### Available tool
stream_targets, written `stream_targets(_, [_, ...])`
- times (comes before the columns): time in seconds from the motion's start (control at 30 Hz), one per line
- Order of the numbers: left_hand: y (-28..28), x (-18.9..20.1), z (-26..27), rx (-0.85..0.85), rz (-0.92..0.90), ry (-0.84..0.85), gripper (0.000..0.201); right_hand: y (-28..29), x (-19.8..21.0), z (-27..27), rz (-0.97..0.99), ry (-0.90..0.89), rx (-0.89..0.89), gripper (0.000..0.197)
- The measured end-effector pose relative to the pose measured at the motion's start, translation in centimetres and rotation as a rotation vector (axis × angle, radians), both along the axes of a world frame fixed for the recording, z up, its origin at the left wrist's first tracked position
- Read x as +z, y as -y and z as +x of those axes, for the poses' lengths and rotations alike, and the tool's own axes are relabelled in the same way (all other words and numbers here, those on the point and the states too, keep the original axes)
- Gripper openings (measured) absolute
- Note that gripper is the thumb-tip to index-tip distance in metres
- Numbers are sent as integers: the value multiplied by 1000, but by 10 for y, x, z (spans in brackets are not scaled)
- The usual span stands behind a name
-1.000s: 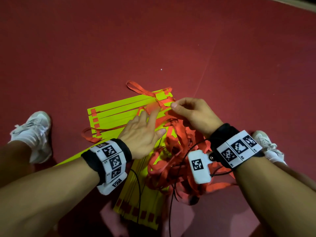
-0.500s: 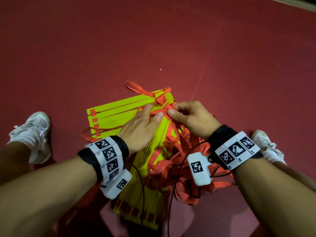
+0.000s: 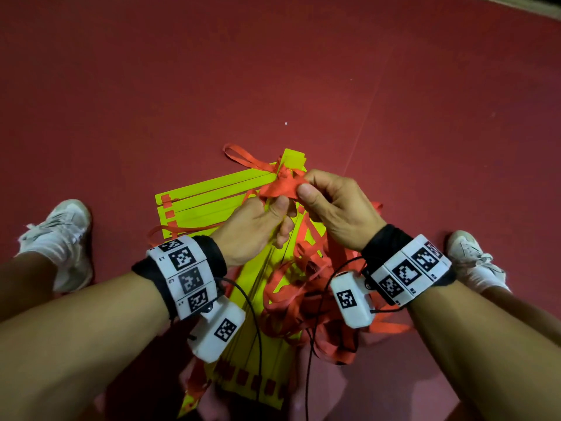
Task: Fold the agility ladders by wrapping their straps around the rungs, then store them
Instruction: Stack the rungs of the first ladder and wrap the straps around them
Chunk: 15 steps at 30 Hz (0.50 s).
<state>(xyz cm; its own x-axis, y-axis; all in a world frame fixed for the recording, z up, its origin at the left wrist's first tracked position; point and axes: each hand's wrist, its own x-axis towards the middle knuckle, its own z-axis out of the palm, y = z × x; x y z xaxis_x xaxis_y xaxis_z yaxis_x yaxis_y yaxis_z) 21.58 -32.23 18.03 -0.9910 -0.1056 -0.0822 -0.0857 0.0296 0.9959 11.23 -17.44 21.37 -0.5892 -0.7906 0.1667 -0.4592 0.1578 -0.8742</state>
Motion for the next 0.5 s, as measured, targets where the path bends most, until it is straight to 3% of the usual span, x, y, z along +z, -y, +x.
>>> stream_targets(0.17, [0,11,3,-20,71,-71,61,-2,-2,-5,-10,-73,-82,17])
stream_targets(0.23, [-2,13,4,0,66,-88,65,-2,-2,-5,2,-95,-142,17])
stream_targets(0.33, [-3,13,4,28,39,-99,87,-1,-2,-6,-33,-7,-116,17])
stream_targets(0.5, [-6,18,2,111,117,-47,75,2,0,0,-95,86,34,25])
